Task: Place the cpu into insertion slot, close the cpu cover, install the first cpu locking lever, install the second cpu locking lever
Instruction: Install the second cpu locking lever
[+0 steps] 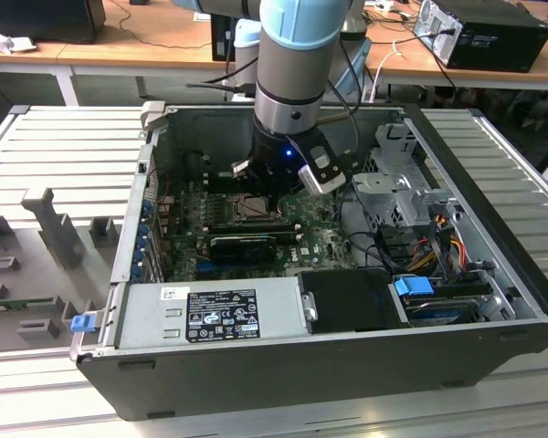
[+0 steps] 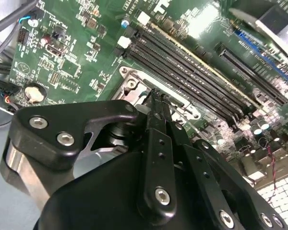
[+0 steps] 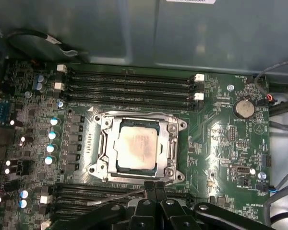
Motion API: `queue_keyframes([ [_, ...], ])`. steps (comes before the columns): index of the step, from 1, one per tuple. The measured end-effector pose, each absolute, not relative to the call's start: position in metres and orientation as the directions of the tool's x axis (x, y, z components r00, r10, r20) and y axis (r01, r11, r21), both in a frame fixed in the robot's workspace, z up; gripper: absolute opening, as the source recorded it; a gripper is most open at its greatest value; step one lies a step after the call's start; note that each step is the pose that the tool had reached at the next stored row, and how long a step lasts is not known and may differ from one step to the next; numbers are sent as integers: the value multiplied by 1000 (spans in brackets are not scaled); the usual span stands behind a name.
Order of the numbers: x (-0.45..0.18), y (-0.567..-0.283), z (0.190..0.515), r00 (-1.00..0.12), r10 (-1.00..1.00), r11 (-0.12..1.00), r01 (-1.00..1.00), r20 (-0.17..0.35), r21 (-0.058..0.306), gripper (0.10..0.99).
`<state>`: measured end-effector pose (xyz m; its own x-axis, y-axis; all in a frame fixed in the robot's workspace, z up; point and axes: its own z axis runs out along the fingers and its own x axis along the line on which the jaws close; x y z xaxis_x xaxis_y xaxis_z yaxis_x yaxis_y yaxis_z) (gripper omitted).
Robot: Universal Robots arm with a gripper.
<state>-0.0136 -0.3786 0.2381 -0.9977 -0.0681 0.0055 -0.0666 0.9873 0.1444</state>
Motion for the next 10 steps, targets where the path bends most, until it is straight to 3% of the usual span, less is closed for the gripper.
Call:
queue_keyframes([
  [5, -14, -387, 238, -998, -68, 987, -67, 5, 149, 106],
  [10, -21, -391, 237, -998, -68, 978, -67, 2, 198, 106],
])
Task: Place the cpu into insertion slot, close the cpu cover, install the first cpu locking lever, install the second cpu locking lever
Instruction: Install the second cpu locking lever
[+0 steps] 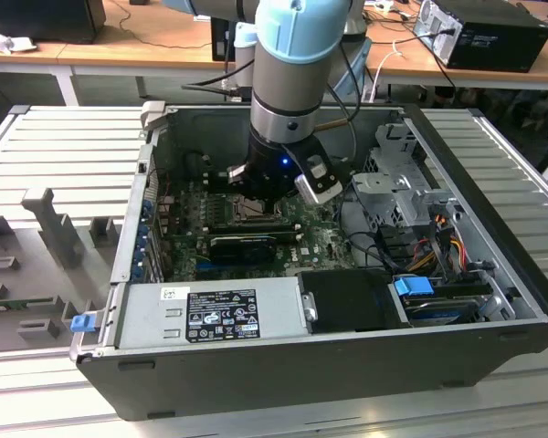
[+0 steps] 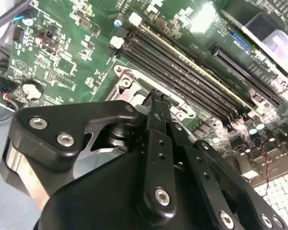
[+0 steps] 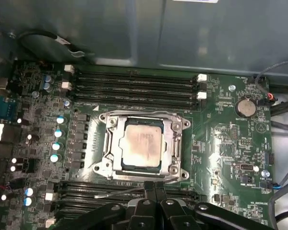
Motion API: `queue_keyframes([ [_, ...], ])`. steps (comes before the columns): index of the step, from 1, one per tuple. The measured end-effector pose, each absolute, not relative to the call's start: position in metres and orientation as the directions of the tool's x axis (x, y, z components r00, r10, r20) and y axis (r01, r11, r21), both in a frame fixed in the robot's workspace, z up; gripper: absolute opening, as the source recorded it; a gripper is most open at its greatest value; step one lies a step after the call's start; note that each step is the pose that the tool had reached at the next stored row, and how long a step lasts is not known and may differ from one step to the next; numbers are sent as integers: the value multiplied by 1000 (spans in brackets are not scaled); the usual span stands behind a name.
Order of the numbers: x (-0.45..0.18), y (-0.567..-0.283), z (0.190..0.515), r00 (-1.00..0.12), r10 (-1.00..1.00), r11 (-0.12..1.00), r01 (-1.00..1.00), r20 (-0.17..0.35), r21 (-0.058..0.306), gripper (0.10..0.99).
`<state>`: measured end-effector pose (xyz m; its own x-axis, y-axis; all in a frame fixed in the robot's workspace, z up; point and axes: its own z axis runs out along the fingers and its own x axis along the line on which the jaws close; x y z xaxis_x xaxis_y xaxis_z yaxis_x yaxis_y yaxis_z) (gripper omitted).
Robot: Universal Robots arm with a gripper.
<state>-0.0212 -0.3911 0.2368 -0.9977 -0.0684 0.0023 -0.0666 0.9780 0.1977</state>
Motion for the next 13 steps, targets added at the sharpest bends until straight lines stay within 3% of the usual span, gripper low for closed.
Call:
queue_keyframes([
  [13, -53, -394, 222, -998, -68, 973, -67, 1, 222, 106],
])
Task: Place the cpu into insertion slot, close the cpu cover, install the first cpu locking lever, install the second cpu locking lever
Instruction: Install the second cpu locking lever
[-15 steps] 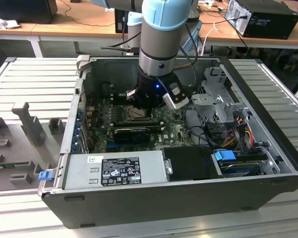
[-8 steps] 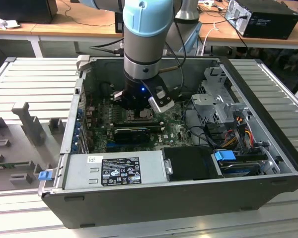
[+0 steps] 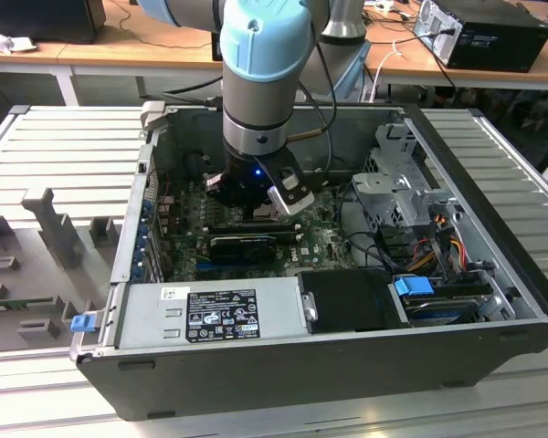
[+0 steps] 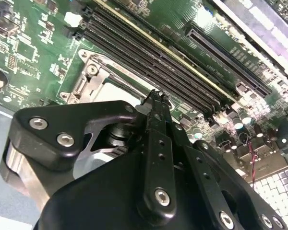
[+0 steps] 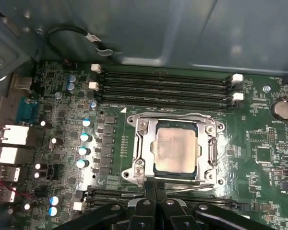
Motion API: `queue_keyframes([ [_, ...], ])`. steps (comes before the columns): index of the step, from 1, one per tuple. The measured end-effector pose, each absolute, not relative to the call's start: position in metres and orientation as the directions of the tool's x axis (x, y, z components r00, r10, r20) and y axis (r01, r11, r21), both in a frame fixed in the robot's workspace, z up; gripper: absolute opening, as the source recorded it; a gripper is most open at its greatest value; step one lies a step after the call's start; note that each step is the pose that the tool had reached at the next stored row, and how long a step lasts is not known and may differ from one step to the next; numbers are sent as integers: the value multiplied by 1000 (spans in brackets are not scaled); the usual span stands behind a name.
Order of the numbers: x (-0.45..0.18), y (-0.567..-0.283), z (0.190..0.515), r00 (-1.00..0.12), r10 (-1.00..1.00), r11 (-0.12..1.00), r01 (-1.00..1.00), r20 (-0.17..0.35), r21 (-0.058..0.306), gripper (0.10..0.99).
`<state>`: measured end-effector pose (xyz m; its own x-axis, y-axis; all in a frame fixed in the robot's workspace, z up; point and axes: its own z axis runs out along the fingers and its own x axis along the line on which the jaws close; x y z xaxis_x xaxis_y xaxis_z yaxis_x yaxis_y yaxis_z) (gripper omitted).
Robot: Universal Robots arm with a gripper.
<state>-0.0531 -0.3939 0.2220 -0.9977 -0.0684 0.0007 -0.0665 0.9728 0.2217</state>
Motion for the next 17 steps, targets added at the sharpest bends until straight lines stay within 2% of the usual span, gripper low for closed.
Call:
queue_keyframes([
  [10, -64, -399, 211, -998, -69, 963, -67, -2, 262, 106],
  [17, -71, -412, 208, -998, -68, 944, -67, -6, 323, 106],
])
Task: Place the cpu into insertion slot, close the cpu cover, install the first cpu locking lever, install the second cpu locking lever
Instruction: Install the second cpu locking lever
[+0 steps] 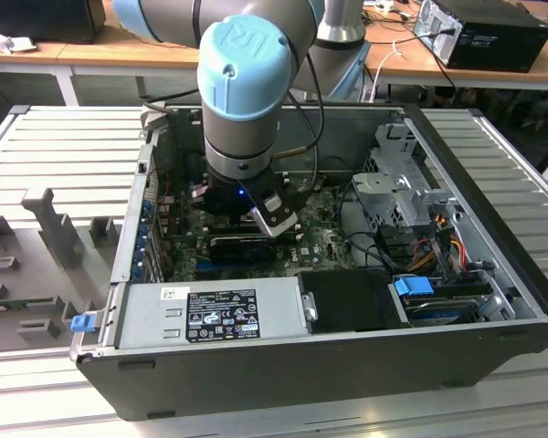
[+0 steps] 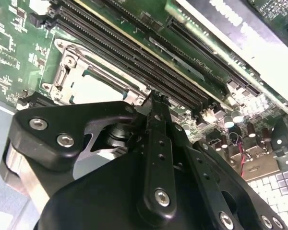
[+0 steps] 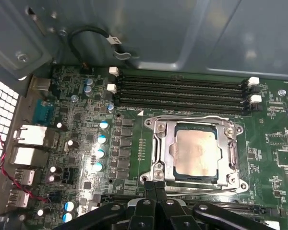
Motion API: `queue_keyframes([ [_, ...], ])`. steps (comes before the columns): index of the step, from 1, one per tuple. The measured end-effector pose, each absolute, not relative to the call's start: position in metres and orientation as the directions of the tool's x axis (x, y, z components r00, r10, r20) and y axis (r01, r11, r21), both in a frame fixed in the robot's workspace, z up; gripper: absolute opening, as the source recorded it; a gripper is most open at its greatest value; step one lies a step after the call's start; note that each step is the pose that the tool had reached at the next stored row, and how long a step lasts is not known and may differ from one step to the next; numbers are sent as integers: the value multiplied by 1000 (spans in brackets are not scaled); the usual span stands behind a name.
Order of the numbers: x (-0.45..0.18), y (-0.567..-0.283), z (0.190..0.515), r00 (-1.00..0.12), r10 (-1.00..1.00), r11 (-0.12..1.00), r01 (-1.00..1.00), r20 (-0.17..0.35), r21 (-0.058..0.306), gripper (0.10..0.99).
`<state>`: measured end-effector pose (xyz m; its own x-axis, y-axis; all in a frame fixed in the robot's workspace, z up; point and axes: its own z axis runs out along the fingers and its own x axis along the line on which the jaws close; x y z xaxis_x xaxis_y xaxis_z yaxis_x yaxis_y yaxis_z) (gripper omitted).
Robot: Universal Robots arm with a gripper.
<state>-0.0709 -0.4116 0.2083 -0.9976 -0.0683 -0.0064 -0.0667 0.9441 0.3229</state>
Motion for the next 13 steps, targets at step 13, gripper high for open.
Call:
queue_keyframes([
  [13, -72, -416, 195, -998, -68, 923, -67, -11, 378, 106],
])
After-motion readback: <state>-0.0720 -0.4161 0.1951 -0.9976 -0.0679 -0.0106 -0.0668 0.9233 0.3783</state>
